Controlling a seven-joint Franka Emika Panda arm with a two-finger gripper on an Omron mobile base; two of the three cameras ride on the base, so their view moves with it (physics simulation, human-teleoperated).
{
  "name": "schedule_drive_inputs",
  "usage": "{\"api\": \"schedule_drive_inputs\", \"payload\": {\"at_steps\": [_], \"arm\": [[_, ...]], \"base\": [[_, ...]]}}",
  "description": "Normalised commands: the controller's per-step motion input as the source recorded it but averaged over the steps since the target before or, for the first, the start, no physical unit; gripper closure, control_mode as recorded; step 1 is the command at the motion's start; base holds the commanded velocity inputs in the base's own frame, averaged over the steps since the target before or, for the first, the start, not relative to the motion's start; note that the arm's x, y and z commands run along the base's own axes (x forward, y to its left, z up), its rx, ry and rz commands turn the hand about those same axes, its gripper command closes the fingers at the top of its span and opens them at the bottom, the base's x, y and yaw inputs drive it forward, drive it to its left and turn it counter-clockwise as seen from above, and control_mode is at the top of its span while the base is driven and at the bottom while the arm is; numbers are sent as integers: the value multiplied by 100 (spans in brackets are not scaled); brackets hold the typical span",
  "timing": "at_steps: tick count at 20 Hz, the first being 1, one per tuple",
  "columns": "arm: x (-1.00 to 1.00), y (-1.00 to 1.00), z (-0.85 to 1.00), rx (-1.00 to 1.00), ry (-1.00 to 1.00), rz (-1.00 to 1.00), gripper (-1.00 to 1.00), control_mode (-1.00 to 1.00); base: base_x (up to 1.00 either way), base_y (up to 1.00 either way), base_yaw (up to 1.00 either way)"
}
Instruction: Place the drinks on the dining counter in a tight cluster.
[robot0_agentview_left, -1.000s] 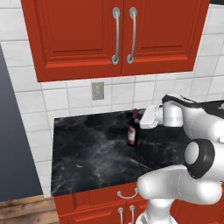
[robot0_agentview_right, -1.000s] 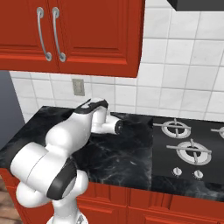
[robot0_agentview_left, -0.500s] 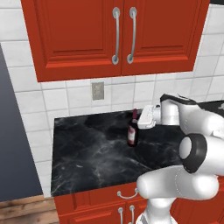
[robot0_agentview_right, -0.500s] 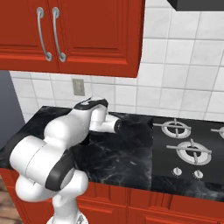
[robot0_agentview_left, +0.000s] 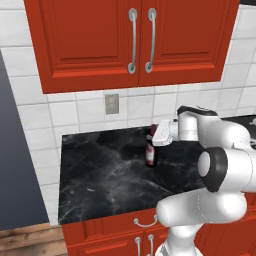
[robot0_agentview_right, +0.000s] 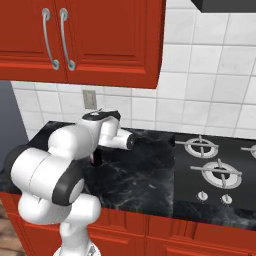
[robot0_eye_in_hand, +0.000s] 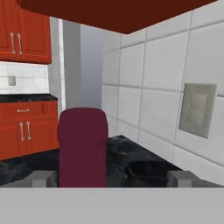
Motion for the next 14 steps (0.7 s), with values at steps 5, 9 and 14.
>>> {"api": "schedule_drive_inputs", "payload": {"at_steps": [5, 9, 14], "arm": [[9, 5, -7, 0, 0, 2, 100, -100], [1, 1, -5, 0, 0, 2, 100, -100], [-14, 0, 0, 1, -1, 2, 100, -100]], "base": [[0, 0, 0], [0, 0, 0], [0, 0, 0]]}}
